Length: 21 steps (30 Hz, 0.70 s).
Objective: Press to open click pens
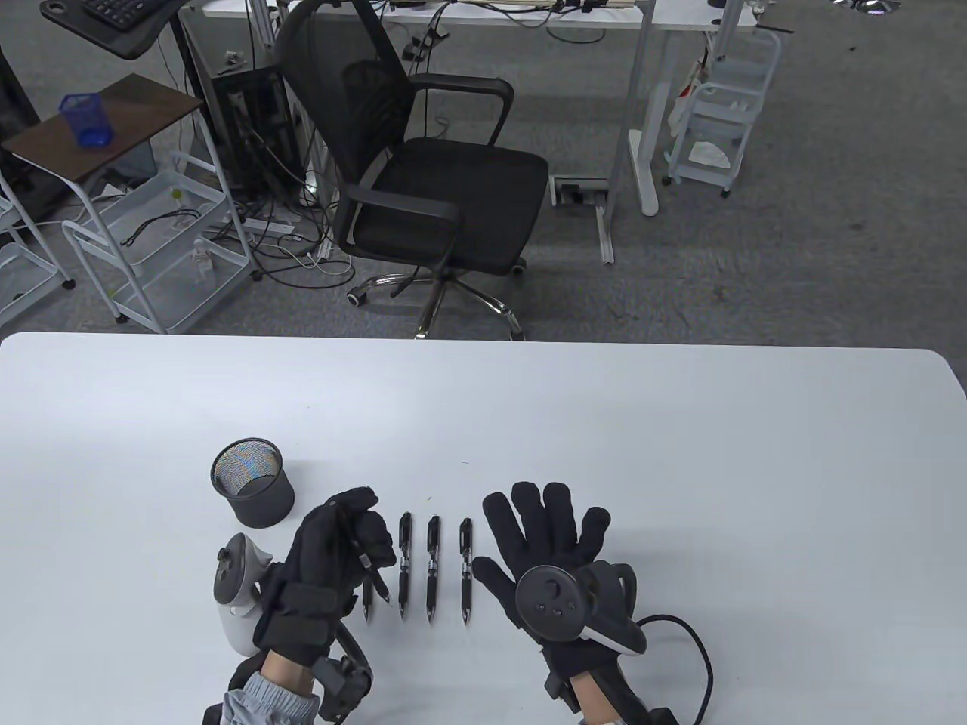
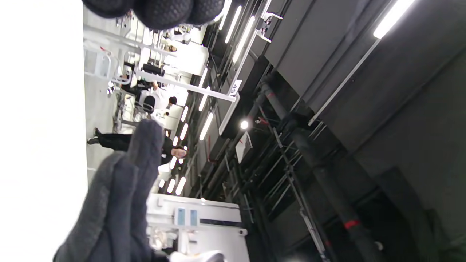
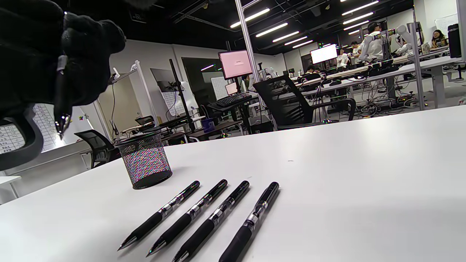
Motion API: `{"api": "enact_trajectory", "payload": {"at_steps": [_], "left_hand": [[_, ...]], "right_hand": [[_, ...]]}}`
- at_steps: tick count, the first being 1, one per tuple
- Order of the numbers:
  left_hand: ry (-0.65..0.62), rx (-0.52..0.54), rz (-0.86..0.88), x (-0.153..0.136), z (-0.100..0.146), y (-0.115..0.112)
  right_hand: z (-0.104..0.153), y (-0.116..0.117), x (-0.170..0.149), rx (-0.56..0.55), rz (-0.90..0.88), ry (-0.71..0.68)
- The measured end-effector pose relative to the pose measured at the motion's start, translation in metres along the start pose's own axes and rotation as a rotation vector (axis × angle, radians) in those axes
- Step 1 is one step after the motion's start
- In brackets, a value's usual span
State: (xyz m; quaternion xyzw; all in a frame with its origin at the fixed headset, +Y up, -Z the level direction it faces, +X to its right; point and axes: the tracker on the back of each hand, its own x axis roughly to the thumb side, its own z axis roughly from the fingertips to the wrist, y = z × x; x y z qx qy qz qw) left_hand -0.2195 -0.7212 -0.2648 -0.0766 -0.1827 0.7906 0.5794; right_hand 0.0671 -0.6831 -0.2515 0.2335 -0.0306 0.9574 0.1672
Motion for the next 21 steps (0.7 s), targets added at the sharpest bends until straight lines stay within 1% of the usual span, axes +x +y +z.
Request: {"api": "enact_trajectory", "payload": {"at_steps": [4, 9, 10, 13, 16, 19, 21], "left_hand": [[0.021, 0.041, -0.067, 0.005, 0.0, 0.0], [0.054, 0.058, -0.127, 0.009, -0.001, 0.002], [0.068, 0.049, -0.164, 0.01, -0.002, 0.002], [0.129, 0.064, -0.303, 0.013, -0.002, 0.004], [0.163, 0.074, -0.392, 0.014, -0.002, 0.005], [0.202, 0.112, -0.492, 0.014, -0.002, 0.007], [0.218, 0.14, -0.604, 0.013, -0.003, 0.009]], "right_hand": [[0.0, 0.0, 0.0, 0.001, -0.001, 0.001], [0.0, -0.001, -0.001, -0.001, -0.005, 0.002], [0.0, -0.001, -0.001, -0.002, -0.007, 0.003], [0.0, -0.001, -0.002, -0.003, -0.01, 0.003], [0.0, -0.001, -0.003, -0.002, -0.013, 0.004], [0.0, -0.001, -0.004, 0.0, -0.015, 0.006], [0.0, -0.001, -0.004, 0.002, -0.017, 0.007]]}}
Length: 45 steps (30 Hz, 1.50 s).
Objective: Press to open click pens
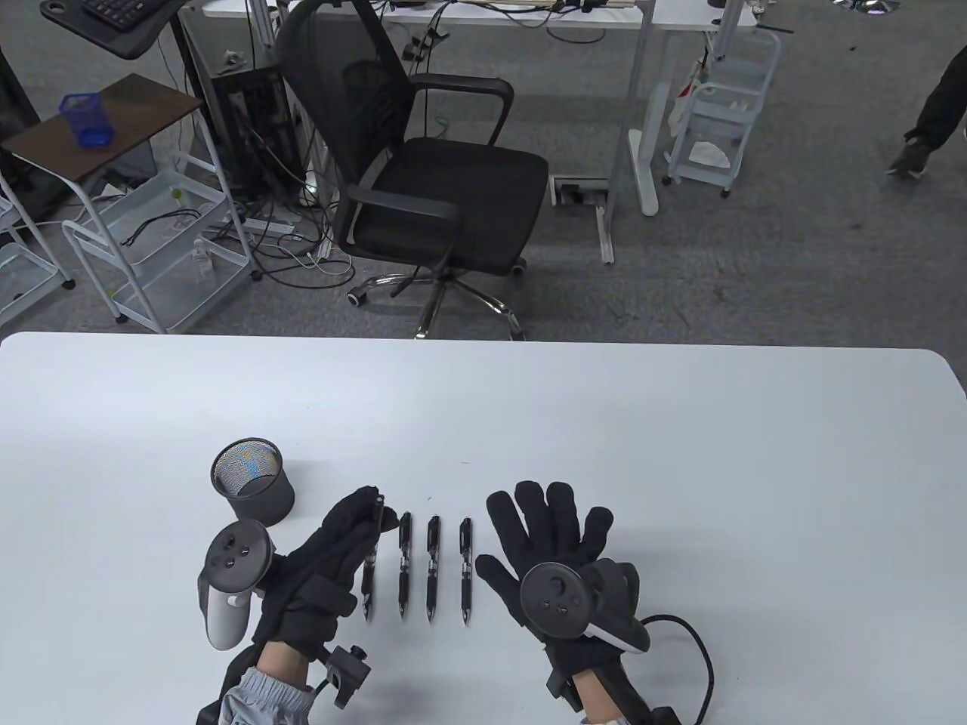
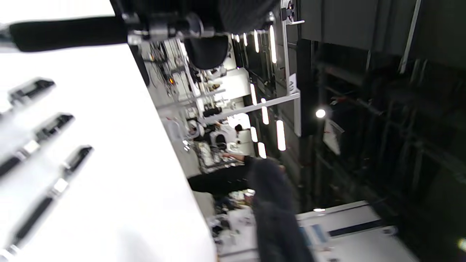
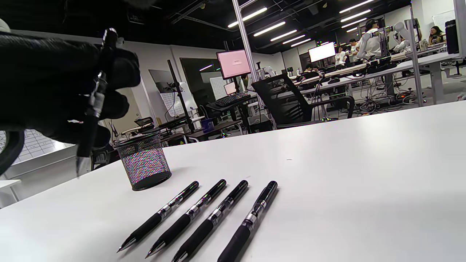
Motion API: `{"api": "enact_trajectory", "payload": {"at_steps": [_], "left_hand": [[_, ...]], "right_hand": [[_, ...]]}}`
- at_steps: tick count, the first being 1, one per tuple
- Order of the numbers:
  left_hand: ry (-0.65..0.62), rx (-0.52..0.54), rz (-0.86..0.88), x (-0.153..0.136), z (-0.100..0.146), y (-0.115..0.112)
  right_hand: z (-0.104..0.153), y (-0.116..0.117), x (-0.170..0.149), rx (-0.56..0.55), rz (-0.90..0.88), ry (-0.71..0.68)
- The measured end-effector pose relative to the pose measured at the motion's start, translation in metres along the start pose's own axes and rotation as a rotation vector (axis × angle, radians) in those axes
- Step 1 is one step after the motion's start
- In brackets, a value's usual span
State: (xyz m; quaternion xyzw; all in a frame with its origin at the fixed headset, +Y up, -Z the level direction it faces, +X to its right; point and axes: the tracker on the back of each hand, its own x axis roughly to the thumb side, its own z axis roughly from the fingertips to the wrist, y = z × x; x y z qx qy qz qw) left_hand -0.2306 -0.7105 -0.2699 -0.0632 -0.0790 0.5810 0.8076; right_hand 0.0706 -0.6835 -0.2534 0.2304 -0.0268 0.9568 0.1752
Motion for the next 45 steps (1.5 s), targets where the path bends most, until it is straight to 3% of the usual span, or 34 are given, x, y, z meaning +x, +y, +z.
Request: {"api": "enact_trajectory", "payload": {"at_steps": [4, 10, 17, 22, 31, 45], "left_hand": [[0.083, 0.101, -0.163, -0.009, -0.002, 0.001], [0.27, 0.211, -0.55, -0.025, -0.009, 0.0], [0.493, 0.118, -0.805, -0.052, -0.033, -0.006], [0.573, 0.071, -0.932, -0.064, -0.051, -0.011], [0.61, 0.078, -1.031, -0.074, -0.064, -0.015], [0.575, 0.15, -1.131, -0.062, -0.058, -0.017]], "right_hand": [[0.0, 0.0, -0.001, 0.002, -0.004, 0.002], [-0.001, -0.001, -0.003, 0.0, -0.02, 0.002], [-0.001, -0.001, -0.003, 0.004, -0.024, -0.004], [0.0, -0.001, -0.002, 0.005, -0.023, -0.008], [-0.001, 0.0, -0.003, 0.01, -0.028, -0.006], [-0.002, 0.0, -0.003, 0.009, -0.028, -0.006]]}}
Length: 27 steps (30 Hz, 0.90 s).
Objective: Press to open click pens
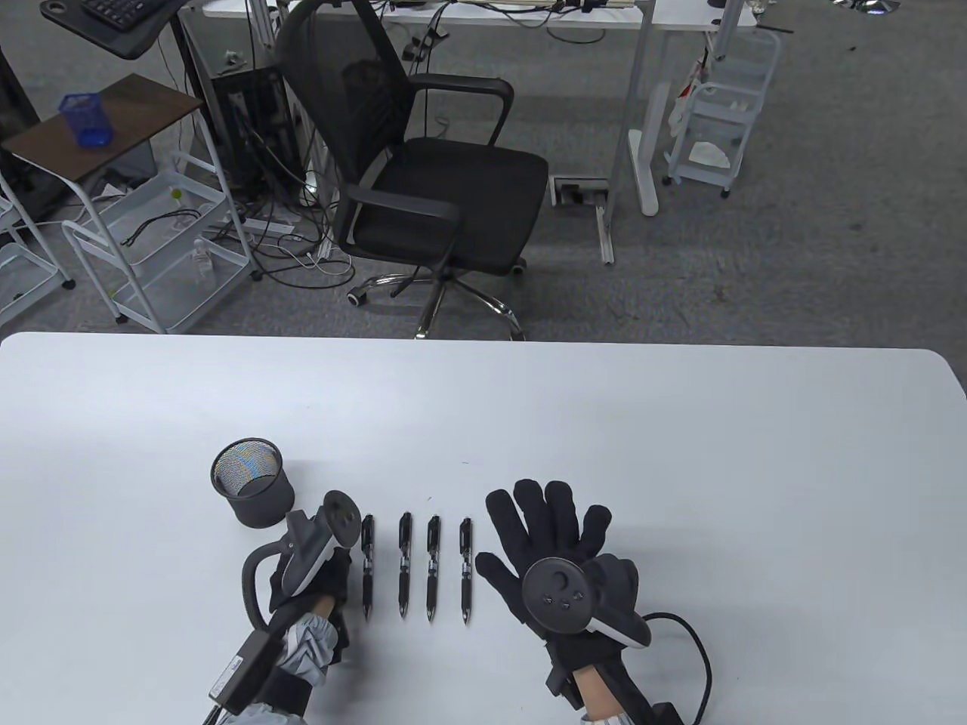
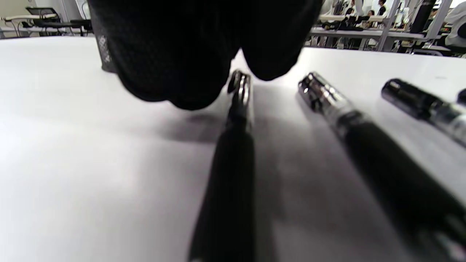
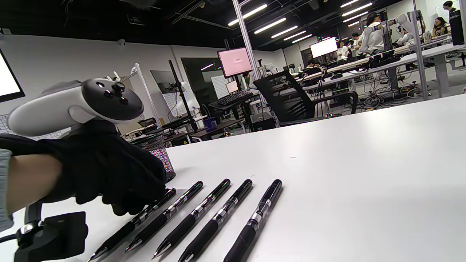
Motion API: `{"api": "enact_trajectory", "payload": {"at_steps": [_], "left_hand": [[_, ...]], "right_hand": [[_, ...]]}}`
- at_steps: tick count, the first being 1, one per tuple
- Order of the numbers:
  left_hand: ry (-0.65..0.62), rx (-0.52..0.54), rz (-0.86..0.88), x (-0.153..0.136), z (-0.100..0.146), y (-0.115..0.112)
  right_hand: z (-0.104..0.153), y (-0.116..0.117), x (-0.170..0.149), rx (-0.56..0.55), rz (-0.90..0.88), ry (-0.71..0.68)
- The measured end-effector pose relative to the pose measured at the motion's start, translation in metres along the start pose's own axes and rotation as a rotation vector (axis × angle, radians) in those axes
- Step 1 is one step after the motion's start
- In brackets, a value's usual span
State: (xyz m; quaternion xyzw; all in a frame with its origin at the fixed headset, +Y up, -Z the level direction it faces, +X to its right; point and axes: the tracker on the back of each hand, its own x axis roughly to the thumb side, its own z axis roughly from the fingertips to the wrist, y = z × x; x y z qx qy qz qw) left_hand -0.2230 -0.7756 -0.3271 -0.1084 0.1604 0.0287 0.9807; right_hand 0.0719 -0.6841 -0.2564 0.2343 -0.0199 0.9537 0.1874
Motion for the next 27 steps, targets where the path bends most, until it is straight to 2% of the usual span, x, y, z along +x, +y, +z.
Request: {"api": "enact_trajectory", "payload": {"at_steps": [6, 12, 16, 20, 27], "left_hand": [[-0.057, 0.019, 0.02, 0.0, 0.02, 0.026], [-0.168, -0.074, 0.039, 0.008, 0.056, 0.055], [-0.237, -0.019, 0.133, 0.011, 0.087, 0.072], [-0.315, 0.054, 0.149, 0.02, 0.117, 0.082], [-0.501, 0.154, 0.078, 0.04, 0.145, 0.082]], "right_hand": [[-0.001, 0.003, -0.002, 0.015, 0.009, 0.009], [-0.004, 0.007, -0.005, 0.028, 0.011, 0.029], [-0.004, 0.009, -0.006, 0.038, 0.019, 0.034], [-0.005, 0.013, -0.006, 0.05, 0.026, 0.038], [-0.003, 0.018, -0.009, 0.016, 0.062, 0.051]]}}
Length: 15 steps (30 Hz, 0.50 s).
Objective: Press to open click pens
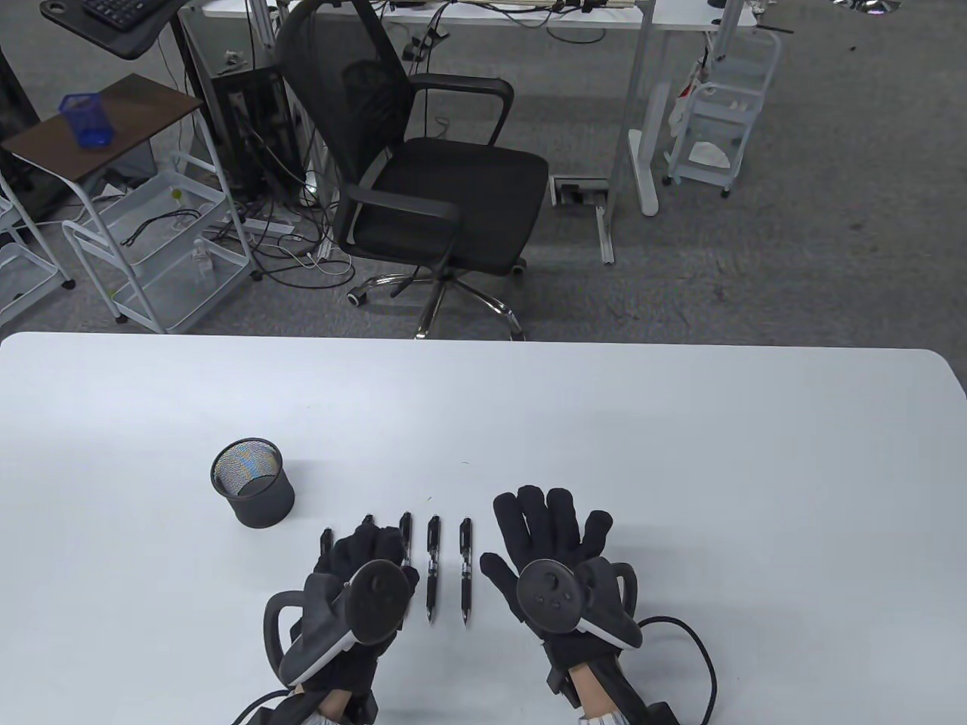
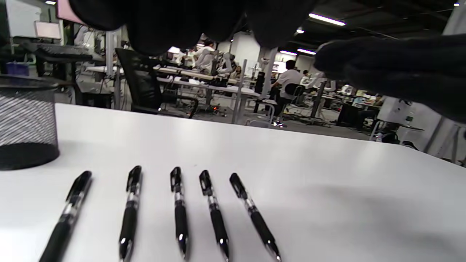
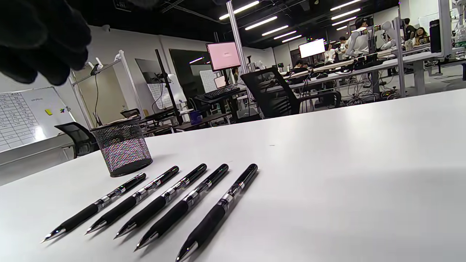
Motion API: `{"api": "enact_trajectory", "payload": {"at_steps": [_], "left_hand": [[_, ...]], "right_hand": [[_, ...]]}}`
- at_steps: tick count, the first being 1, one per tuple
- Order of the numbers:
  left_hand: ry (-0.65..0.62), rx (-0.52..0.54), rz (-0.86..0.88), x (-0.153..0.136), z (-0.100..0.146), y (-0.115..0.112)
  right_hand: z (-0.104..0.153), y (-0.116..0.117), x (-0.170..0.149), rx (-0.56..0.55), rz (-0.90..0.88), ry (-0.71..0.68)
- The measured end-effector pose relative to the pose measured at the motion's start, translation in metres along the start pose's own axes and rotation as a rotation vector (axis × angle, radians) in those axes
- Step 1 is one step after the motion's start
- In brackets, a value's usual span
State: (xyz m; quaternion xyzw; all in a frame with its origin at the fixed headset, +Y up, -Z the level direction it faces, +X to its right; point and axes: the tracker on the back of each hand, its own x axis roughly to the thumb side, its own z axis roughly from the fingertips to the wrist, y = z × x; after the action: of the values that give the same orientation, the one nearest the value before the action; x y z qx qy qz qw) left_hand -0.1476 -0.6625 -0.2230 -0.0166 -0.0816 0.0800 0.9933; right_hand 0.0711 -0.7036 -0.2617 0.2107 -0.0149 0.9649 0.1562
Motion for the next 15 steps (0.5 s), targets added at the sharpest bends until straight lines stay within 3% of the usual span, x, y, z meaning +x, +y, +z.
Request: {"api": "enact_trajectory", "payload": {"at_steps": [10, 15], "left_hand": [[-0.049, 0.063, -0.082, 0.001, -0.005, -0.012], [-0.085, 0.005, -0.076, 0.001, -0.014, -0.023]], "right_hand": [[-0.002, 0.007, 0.0, 0.026, -0.007, -0.036], [-0.003, 0.009, -0.002, 0.073, -0.029, -0.066]]}}
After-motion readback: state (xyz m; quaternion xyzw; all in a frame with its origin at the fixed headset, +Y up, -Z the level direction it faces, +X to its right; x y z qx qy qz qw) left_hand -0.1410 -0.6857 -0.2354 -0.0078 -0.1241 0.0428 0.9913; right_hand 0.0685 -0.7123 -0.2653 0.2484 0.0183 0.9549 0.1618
